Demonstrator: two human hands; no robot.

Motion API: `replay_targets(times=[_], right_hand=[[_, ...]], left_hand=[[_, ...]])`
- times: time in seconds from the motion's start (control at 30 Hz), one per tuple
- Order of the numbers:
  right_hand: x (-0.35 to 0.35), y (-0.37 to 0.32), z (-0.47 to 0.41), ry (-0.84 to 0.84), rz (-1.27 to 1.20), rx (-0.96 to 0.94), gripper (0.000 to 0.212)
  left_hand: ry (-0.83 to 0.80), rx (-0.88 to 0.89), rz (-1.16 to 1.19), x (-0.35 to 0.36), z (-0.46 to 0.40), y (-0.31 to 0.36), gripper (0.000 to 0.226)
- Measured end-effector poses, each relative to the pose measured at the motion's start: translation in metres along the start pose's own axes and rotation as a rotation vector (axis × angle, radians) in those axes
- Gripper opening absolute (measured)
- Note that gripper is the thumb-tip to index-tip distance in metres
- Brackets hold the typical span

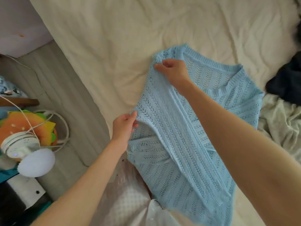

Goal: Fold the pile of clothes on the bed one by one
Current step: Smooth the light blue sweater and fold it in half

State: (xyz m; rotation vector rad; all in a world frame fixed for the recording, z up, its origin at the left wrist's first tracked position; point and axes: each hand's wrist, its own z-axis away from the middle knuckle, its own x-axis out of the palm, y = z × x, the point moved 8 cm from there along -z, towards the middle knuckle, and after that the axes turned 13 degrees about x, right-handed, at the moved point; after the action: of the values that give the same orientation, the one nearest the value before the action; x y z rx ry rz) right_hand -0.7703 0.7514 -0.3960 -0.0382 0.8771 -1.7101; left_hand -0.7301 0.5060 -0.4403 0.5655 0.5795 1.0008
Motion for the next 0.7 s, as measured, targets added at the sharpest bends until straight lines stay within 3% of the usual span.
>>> replay_targets(times=[0.07,0.27,0.37,0.5,0.6,0.7], right_hand=[[0.009,-0.011,-0.009,0.016,0.036,-0.026,0.023],[0.029,-0.011,-0.028,0.027,0.006,0.042,0.036],[0.023,0.000,-0.019,0.051,0.051,0.033,0.017],[0.000,0.059,0.013,0.021,0.168,0.099,0.036],[-0.021,0.116,0.036,0.008,0.219,0.190,0.029],[-0.044,0.168,0.055,0.038,0.247,0.307,0.027]], left_hand=[[-0.017,0.074,-0.113,-0.007,-0.010,0.006,0.023],[-0.038,0.135,-0.190,-0.008,-0.031,0.005,0.029],[-0.154,0.146,-0.202,0.005,-0.036,0.007,0.041],[-0.213,0.235,-0.374,0.001,-0.045,0.012,0.031],[-0.124,0.371,-0.494,-0.009,-0.044,0.023,0.021],[0.016,0.420,-0.473,-0.008,-0.017,0.023,0.023]])
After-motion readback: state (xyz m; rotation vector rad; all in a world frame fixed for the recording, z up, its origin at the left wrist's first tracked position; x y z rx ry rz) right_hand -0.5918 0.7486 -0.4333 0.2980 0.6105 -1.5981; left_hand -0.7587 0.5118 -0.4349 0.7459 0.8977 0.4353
